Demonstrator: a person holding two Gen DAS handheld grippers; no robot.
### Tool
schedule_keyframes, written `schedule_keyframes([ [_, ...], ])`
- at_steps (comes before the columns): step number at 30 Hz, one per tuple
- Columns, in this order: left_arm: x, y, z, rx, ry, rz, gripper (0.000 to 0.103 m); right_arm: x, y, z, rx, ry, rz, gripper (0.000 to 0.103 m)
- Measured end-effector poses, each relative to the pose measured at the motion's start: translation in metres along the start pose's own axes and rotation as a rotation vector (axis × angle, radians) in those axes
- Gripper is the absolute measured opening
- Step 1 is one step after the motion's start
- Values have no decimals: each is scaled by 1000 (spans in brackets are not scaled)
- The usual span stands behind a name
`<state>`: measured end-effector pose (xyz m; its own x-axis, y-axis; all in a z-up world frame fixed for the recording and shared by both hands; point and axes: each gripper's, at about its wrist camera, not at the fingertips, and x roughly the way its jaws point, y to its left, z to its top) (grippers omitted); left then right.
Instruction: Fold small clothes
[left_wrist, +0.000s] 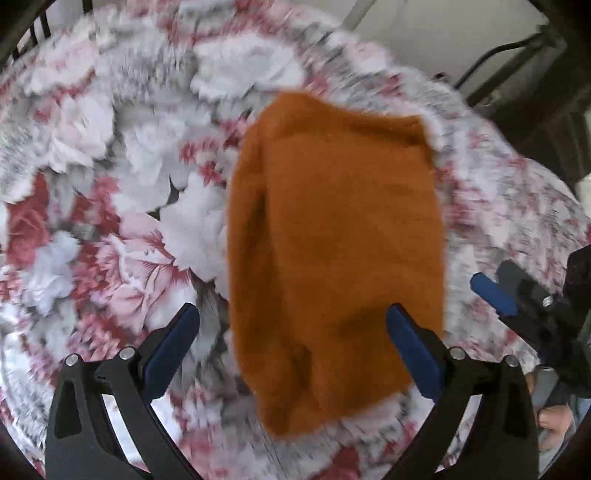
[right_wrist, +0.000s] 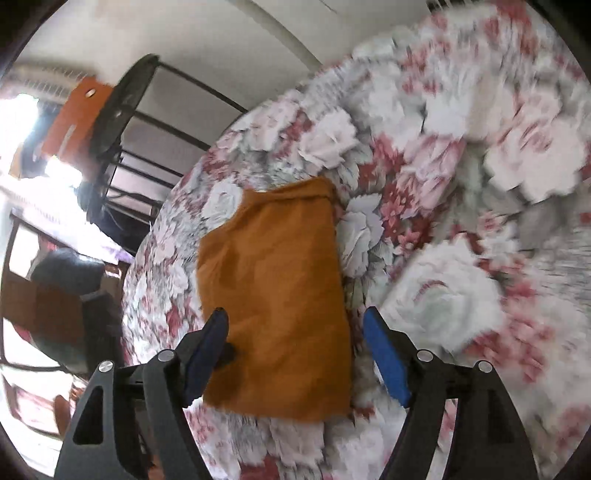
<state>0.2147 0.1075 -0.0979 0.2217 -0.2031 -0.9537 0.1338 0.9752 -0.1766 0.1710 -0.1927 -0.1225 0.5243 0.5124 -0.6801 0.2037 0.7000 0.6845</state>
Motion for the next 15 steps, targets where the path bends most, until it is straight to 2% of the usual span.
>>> schedule_keyframes([
  [3,18,6,6,-37,0,-35,99,33,-12,6,49,39,40,76],
  [6,19,-4,15,14,-37,-86,99,56,-11,5,40,57,86,73],
  [7,21,-7,15,26,-44,-97,99,61,-8,5,17,62,75,69],
  [8,25,-10,14,40,-48,-90,99,66,-4,4,-18,59,42,56],
  [10,28,-13,11,53,-67,-86,99,66,-4,3,-11,44,39,41],
  [12,23,-16,9,62,-88,-123,89,59,0,4,-1,32,49,35],
  [13,18,-19,8,60,-99,-165,75,54,5,4,-12,26,45,34],
  [15,9,-23,8,53,-121,-174,73,41,18,2,-46,6,32,33],
])
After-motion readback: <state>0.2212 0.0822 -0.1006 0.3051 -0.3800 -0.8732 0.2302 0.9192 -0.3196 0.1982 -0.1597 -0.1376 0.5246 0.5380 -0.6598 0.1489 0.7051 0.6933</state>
